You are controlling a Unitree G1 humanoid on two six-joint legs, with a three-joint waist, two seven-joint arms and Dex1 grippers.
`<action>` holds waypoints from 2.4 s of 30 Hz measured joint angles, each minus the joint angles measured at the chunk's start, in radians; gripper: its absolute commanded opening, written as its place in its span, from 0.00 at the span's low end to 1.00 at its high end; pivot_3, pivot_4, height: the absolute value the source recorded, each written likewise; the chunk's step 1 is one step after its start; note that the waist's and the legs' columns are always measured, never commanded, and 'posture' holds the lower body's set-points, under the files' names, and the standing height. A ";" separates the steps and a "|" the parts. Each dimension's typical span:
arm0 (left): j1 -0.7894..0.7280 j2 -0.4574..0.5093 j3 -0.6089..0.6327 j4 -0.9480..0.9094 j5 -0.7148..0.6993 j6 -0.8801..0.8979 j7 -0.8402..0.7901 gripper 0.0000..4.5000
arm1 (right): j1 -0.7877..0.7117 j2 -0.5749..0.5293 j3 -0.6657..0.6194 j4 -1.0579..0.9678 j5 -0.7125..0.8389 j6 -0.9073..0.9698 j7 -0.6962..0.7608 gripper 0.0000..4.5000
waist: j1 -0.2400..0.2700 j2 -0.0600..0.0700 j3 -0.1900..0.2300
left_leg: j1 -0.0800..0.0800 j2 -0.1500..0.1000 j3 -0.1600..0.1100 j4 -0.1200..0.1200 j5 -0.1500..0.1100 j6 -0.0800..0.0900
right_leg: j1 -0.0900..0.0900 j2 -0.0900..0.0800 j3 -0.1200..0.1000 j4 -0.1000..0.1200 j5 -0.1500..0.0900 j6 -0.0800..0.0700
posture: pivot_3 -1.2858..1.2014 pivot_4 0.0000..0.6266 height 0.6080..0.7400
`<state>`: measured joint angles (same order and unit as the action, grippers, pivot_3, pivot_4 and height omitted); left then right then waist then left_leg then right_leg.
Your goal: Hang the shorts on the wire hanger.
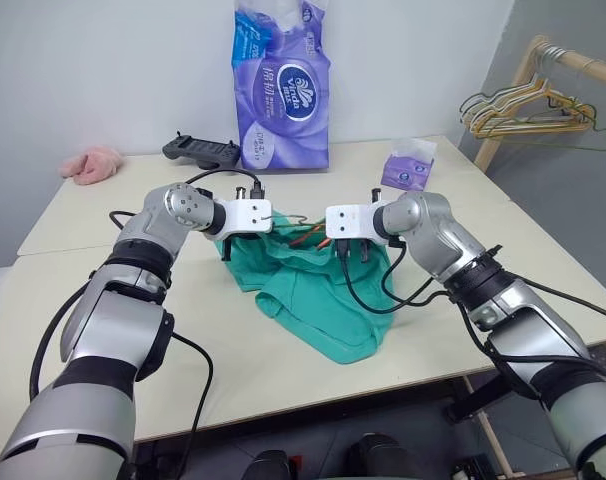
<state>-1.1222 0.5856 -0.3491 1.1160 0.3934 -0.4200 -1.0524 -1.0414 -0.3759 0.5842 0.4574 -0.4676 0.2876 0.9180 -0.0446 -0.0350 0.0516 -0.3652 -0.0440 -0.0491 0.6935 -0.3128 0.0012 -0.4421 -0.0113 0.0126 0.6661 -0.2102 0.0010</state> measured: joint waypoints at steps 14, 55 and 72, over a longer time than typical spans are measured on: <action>-0.003 0.006 0.107 -0.017 -0.171 0.009 -0.153 0.69 | 0.024 -0.039 -0.025 0.011 -0.001 0.005 -0.023 0.00 | -0.002 0.000 0.000 | 0.000 0.000 0.000 0.000 0.000 0.000 | 0.000 0.000 0.000 0.000 0.000 0.000 | 0.49 0.03 1.00; 0.460 -0.496 0.117 -0.927 -0.588 0.608 0.127 0.99 | 0.692 -0.009 -1.224 -0.848 0.175 1.154 -0.590 0.00 | -0.043 0.026 -0.016 | 0.002 -0.001 0.003 0.001 -0.002 0.004 | 0.007 0.001 0.004 -0.004 -0.001 0.004 | 0.41 0.00 1.00; 0.186 -0.726 0.020 -0.627 -0.528 0.401 0.210 0.99 | 0.470 -0.309 -1.349 -0.370 0.254 0.930 -0.806 0.00 | -0.137 0.044 -0.024 | 0.034 -0.002 0.028 -0.017 -0.014 0.024 | 0.035 0.009 0.029 -0.021 -0.015 0.025 | 0.40 0.00 1.00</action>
<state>-0.9365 -0.1404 -0.3295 0.4895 -0.1343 -0.0188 -0.8427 -0.5711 -0.6850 -0.7652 0.0872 -0.2131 1.2177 0.1119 -0.1820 0.0091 0.0274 -0.3311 -0.0459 -0.0214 0.6766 -0.3265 0.0249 -0.4072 -0.0021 0.0414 0.6447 -0.2249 0.0256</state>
